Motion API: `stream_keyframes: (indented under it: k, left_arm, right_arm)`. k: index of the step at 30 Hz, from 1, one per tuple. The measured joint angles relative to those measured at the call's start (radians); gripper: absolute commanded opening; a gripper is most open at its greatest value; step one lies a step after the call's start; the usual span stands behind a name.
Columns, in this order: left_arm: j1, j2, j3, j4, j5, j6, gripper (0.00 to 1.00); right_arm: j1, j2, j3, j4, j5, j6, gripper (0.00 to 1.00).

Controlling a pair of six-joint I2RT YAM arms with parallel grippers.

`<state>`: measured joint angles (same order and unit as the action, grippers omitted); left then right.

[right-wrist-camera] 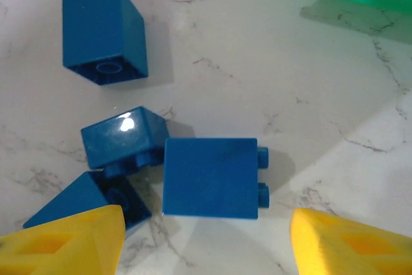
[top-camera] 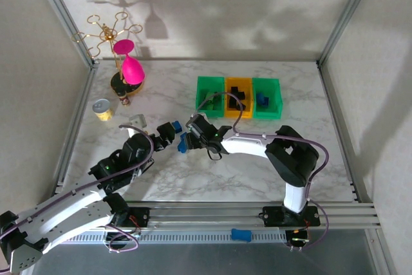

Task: Sort the legos into containers by color
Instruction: Pick up the lego from the center of the table, then place the lego in the container.

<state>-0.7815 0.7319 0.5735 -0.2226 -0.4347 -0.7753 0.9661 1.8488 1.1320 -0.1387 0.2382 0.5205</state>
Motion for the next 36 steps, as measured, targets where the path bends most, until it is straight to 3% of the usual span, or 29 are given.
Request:
stream_keyframes:
  k: [7,19,26,36]
  left_arm:
    - [0.001,-0.025,-0.001,-0.003,-0.005,0.0,1.0]
    - [0.006,-0.021,-0.012,0.001,-0.004,0.0,1.0]
    - [0.006,-0.009,-0.013,0.004,-0.004,0.0,1.0]
    - [0.006,0.009,-0.013,0.021,0.024,0.001,1.0]
  right_arm:
    - [-0.028,0.074,0.061,-0.011,0.001,-0.019,0.68]
    - [-0.045,0.109,0.082,-0.015,-0.006,-0.042,0.47]
    - [-0.046,0.101,0.082,-0.018,-0.008,-0.045,0.42]
    - [-0.079,-0.084,-0.01,-0.046,-0.032,-0.035,0.41]
